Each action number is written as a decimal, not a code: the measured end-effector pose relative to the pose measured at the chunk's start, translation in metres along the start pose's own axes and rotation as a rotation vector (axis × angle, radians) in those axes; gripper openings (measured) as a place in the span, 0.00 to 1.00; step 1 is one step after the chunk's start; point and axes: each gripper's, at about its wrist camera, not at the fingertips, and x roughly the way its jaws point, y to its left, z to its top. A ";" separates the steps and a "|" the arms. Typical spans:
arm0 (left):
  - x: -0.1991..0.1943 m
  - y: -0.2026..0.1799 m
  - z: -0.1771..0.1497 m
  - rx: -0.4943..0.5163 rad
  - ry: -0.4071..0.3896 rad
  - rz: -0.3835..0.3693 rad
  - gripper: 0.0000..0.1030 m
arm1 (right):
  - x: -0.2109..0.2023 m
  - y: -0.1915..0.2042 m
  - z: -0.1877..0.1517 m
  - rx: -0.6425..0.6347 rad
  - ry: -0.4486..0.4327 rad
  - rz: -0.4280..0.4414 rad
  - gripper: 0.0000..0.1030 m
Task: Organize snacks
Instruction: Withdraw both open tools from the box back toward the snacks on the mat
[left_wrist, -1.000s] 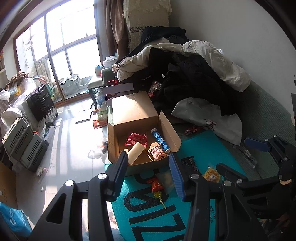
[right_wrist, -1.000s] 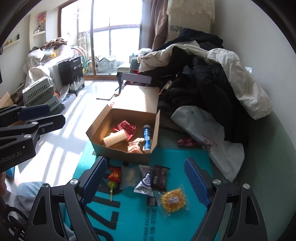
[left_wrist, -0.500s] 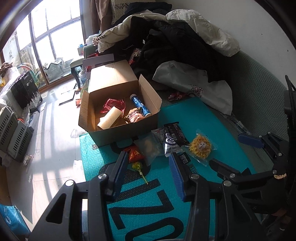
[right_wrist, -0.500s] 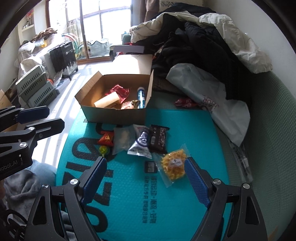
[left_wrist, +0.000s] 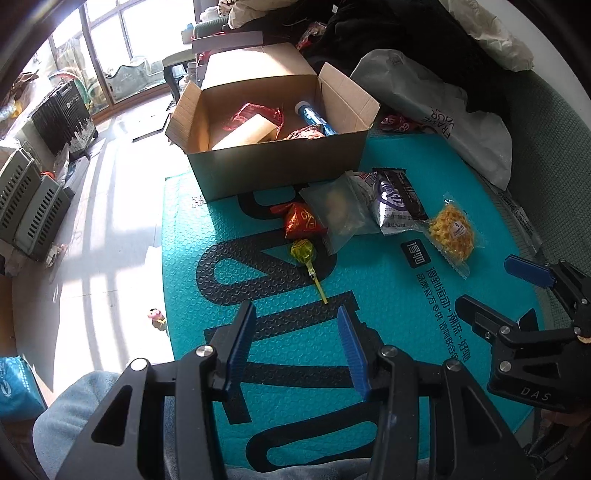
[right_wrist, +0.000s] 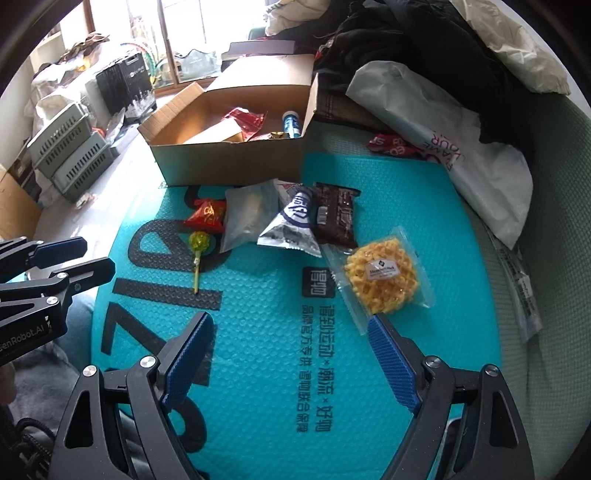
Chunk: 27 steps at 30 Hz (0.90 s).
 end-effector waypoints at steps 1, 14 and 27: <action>0.003 0.003 -0.002 -0.007 0.008 0.002 0.44 | 0.005 0.003 -0.001 -0.004 0.010 0.012 0.84; 0.028 0.041 0.007 -0.103 0.048 0.019 0.44 | 0.058 0.028 0.017 -0.002 0.054 0.137 0.83; 0.060 0.086 0.027 -0.246 0.099 0.026 0.44 | 0.120 0.059 0.051 0.006 0.116 0.269 0.63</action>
